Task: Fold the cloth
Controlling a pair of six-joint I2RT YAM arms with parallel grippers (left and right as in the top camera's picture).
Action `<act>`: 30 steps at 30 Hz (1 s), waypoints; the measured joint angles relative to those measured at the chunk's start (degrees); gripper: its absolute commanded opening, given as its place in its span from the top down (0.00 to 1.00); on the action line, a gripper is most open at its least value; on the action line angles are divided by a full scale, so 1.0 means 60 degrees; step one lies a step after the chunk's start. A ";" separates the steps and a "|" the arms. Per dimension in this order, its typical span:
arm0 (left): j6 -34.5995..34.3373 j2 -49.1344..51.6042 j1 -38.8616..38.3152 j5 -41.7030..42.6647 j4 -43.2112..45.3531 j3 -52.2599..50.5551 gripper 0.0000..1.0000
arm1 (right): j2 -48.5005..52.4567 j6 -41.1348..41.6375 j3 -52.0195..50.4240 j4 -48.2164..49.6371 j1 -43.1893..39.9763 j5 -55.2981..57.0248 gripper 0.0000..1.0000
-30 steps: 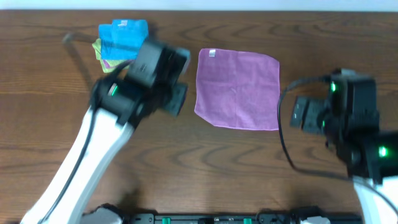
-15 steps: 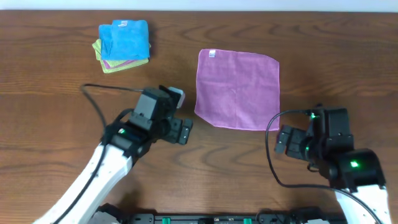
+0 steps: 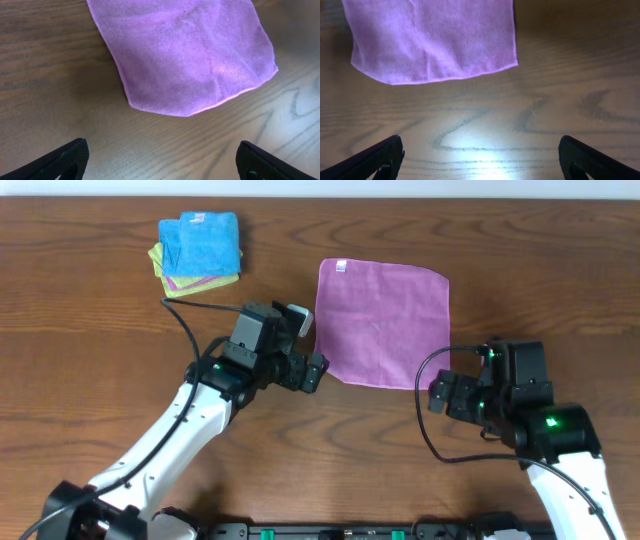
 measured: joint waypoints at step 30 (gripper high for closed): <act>-0.1020 0.3541 0.1060 0.2335 0.3031 0.0000 0.05 | 0.1075 -0.0532 0.0000 0.0219 -0.0251 0.0211 0.01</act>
